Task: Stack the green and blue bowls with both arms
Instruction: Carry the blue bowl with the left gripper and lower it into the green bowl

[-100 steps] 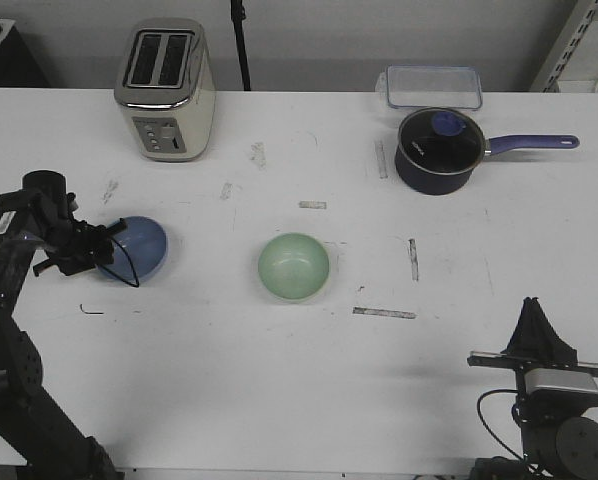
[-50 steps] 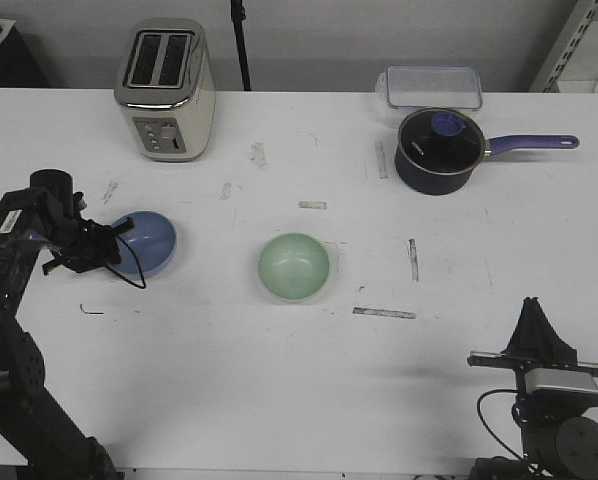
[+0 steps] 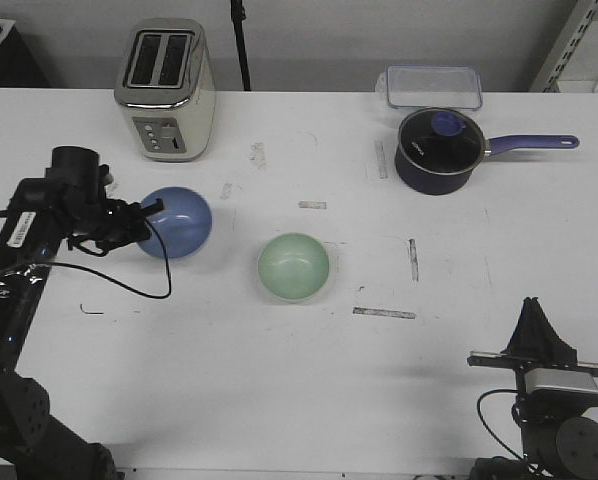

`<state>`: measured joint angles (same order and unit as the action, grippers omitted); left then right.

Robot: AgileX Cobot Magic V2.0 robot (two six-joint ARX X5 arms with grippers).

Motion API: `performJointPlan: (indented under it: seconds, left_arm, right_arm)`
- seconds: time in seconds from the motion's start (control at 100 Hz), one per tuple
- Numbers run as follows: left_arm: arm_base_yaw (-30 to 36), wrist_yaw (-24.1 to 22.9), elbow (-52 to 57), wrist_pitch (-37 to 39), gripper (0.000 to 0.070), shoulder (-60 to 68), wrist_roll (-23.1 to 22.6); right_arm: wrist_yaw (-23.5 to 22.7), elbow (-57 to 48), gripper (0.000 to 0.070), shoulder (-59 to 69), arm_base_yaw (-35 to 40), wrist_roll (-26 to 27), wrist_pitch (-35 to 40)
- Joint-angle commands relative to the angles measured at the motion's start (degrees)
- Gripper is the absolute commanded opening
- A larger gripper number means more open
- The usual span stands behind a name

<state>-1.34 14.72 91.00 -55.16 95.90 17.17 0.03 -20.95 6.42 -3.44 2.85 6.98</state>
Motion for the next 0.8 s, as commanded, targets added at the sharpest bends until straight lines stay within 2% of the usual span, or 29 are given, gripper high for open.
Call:
performJointPlan:
  seconds: [0.0,0.34,0.44,0.79]
  left_arm:
    - [3.26,0.39,1.88,-0.22,0.0001,0.72,2.47]
    - [20.96,0.42,2.10,7.13,0.0001,1.68,9.38]
    - [23.71,0.39,2.10,8.68,0.0001,2.89,10.84]
    - [29.20,0.35,2.10,11.98,0.0001,7.19,11.02]
  right_arm:
    - [0.00,-0.31,0.0014,-0.11,-0.11,0.50,-0.85]
    - [0.00,-0.31,0.0014,-0.11,-0.11,0.50,-0.85]
    - [0.00,-0.31,0.0014,-0.11,-0.11,0.50,-0.85]
    - [0.00,-0.31,0.0014,-0.11,-0.11,0.50,-0.87]
